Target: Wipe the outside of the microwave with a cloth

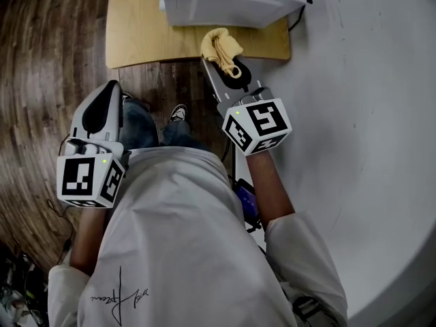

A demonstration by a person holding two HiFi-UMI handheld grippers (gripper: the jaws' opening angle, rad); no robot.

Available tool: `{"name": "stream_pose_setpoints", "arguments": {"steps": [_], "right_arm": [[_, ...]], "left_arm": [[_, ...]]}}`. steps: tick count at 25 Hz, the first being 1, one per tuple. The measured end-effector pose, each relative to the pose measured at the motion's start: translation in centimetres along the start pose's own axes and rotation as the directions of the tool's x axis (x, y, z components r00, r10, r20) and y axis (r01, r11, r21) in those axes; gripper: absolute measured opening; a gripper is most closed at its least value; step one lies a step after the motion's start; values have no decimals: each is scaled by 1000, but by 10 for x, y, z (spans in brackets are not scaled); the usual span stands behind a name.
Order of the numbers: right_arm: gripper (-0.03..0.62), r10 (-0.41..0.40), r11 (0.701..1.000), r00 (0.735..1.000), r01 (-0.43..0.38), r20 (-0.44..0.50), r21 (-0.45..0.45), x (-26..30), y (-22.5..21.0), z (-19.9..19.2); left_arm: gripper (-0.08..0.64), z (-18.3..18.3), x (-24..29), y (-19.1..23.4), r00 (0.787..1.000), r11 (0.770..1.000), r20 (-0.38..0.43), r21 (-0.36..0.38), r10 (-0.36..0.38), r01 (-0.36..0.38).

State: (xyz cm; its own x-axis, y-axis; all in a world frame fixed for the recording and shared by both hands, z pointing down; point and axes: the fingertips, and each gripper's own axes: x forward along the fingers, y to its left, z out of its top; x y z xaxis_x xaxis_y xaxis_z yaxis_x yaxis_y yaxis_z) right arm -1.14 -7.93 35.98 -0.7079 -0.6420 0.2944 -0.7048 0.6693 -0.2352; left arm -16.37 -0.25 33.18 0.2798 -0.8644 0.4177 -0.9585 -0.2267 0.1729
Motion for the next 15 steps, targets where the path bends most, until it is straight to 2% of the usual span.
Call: {"name": "stream_pose_setpoints", "arguments": {"steps": [8,15], "right_arm": [[115,-33,999,999,33,1,-12,-28,-6,19],[115,-60,998,998,60,5,-27,-51,-8,31]], "left_arm": [[-11,14,-4,-7,999,1000,41,13,-25,25],[-11,22,-7,-7,997,1000,77,2,-12,12]]}}
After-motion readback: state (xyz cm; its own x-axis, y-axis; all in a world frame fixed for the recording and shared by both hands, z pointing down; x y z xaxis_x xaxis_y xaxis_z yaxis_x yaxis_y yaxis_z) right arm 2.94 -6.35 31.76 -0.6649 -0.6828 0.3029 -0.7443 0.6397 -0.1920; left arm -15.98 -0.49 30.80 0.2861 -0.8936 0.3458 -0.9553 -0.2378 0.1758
